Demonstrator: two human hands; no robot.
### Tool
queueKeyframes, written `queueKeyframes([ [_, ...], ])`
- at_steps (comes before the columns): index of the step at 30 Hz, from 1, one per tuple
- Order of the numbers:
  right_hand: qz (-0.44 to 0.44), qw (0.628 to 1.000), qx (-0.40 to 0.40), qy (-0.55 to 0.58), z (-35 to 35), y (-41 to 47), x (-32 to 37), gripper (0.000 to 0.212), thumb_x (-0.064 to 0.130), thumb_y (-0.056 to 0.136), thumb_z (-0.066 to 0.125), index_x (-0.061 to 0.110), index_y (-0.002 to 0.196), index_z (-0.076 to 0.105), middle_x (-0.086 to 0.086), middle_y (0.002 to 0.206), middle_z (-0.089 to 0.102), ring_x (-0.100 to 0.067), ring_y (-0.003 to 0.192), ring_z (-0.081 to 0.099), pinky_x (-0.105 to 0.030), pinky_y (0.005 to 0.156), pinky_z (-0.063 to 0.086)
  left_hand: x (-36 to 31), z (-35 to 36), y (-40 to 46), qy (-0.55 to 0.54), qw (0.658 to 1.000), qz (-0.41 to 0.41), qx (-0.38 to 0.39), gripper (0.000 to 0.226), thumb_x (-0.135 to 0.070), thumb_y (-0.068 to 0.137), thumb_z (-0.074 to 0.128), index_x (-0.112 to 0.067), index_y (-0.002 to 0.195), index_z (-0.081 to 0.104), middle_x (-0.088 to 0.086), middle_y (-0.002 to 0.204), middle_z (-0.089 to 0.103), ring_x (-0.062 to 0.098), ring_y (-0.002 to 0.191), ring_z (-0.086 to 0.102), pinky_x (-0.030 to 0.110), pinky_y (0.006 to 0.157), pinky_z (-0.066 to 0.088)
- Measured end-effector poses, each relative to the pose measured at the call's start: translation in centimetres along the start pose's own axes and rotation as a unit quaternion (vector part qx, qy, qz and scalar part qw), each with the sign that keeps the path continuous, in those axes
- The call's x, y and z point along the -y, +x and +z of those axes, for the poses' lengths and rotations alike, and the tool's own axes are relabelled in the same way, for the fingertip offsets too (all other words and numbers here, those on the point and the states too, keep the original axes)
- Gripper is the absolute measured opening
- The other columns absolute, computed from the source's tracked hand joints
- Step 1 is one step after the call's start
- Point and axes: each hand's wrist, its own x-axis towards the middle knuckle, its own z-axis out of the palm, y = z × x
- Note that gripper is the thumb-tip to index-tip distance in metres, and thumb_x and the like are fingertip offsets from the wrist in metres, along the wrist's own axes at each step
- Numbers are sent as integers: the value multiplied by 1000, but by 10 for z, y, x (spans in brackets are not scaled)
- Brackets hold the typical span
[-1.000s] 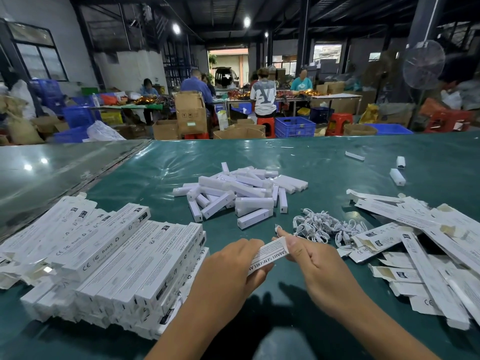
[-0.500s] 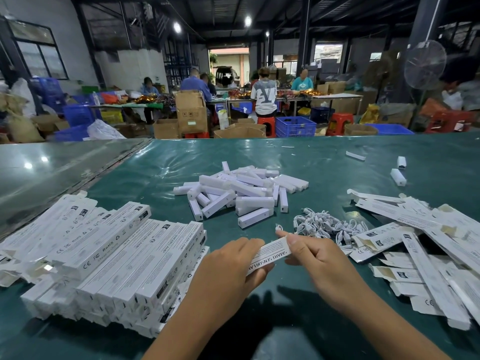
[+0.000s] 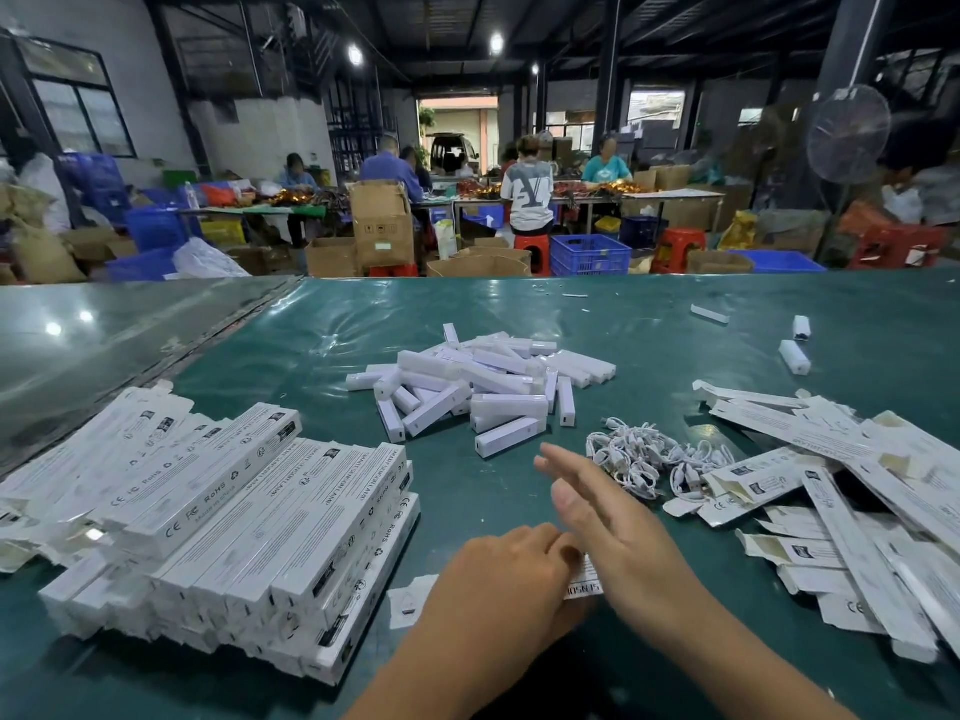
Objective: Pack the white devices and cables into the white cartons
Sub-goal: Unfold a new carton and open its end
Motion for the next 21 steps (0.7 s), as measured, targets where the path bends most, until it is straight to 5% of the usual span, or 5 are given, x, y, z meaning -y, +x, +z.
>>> queueKeyframes([
  [5, 29, 996, -54, -57, 2, 3, -17, 32, 20, 107, 46, 41, 129, 57, 13, 107, 74, 1, 97, 71, -13, 82, 51, -8, 10, -1, 60, 998, 28, -2, 33, -58, 71, 72, -30, 87, 72, -16, 80, 70, 2, 66, 64, 19, 47, 45],
  [10, 114, 979, -130, 107, -20, 14, -16, 42, -5, 104, 36, 25, 119, 61, -3, 109, 75, -14, 87, 77, -23, 58, 58, 21, 0, 1, -42, 981, -81, -170, 60, -63, 74, 72, -25, 121, 65, -11, 109, 69, 14, 100, 64, 32, 88, 44],
  [12, 156, 945, -174, 229, -31, 21, -15, 31, -2, 104, 44, 19, 115, 63, -7, 104, 78, -20, 83, 77, -34, 53, 59, 31, -9, -1, -241, 916, -193, -256, 82, -66, 66, 78, -29, 133, 51, -17, 124, 60, 3, 112, 59, 25, 95, 43],
  [17, 202, 950, -81, 225, 2, 21, -15, 18, 4, 98, 59, 15, 108, 68, -6, 92, 79, -24, 72, 75, -32, 52, 58, 25, -12, 6, -738, 571, -266, -243, 72, -35, 67, 89, -29, 129, 54, 4, 130, 67, 16, 117, 66, 31, 92, 52],
  [21, 58, 984, -55, -159, 0, 79, -19, 17, 15, 102, 54, 18, 106, 70, 4, 104, 75, -20, 100, 68, -24, 81, 53, 38, -19, 0, -682, 587, -265, -347, 37, -30, 77, 85, -17, 104, 64, 7, 67, 67, 24, 59, 65, 36, 62, 52],
])
